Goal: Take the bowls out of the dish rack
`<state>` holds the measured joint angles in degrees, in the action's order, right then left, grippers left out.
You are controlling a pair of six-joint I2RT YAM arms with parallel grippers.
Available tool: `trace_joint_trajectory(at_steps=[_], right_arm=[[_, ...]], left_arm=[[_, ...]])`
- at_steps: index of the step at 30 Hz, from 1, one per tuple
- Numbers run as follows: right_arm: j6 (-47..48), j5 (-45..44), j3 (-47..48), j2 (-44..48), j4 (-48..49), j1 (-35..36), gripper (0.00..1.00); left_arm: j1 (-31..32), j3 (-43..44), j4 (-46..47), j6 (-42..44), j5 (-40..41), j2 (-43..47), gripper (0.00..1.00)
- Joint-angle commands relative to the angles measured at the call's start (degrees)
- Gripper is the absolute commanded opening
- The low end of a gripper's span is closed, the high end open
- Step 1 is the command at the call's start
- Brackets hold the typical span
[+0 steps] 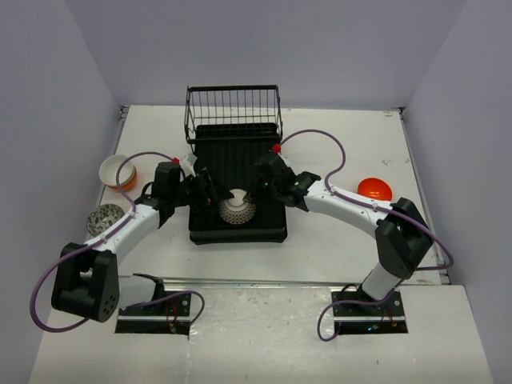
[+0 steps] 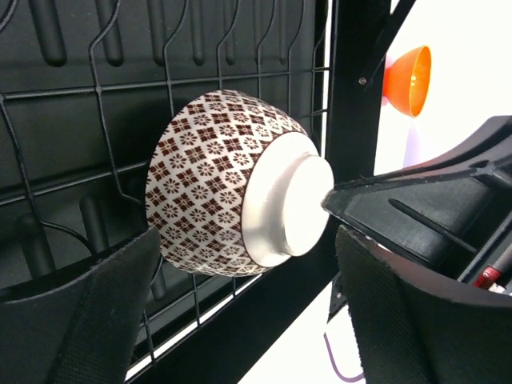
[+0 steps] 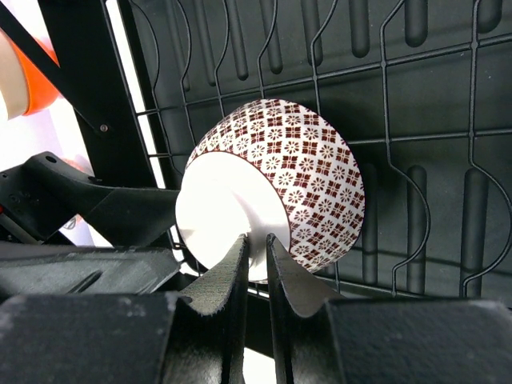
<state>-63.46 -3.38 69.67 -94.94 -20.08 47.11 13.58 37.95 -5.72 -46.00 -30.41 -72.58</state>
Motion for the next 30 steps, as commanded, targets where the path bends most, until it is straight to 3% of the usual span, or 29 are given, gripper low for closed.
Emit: trace_joint_trajectory(at_steps=[1, 3, 15, 20, 30], right_arm=[[0.8, -1.1, -2.0, 0.5, -4.2, -0.5, 0.14], [0.9, -1.1, -2.3, 0.7, -4.2, -0.6, 0.14], [1.5, 0.2, -2.2, 1.0, -4.0, -0.8, 0.14], [1.7, 0.0, -2.0, 1.1, -3.9, -0.9, 0.14], [1.5, 0.0, -2.9, 1.4, -3.7, -1.1, 0.14]], left_arm=[[-0.7, -1.8, -3.6, 0.3, 2.6, 0.9, 0.96], [-0.6, -2.4, -3.2, -0.9, 1.7, 1.0, 1.0], [-0.6, -2.4, -6.1, -1.6, 2.2, -1.6, 1.0], [-0.6, 1.5, -13.7, 0.9, 7.9, -3.5, 1.0], [-0.6, 2.2, -15.6, 1.5, 10.7, -4.4, 1.0]])
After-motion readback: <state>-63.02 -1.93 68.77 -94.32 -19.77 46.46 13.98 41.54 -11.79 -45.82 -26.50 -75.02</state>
